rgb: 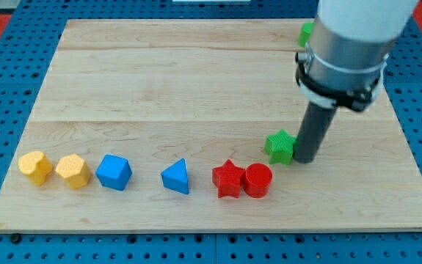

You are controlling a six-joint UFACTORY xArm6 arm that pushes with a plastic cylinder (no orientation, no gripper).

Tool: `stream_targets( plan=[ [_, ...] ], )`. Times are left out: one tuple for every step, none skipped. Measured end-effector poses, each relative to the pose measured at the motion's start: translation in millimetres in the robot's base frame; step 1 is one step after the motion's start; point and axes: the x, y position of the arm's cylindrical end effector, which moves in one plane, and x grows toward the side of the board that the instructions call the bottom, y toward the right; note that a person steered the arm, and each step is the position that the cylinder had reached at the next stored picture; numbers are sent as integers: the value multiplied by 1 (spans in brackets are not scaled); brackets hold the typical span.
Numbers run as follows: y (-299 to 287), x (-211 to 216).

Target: Push the green star towards the top center of the board

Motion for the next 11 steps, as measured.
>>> stream_targets(
  plan=[
    [9,19],
    [-1,23],
    [-27,51],
    [-24,14],
    [-6,-45],
    [-13,-84],
    [-19,-41],
    [-52,-42],
    [-89,-77],
    [-87,-123],
    [-86,-165]
  ],
)
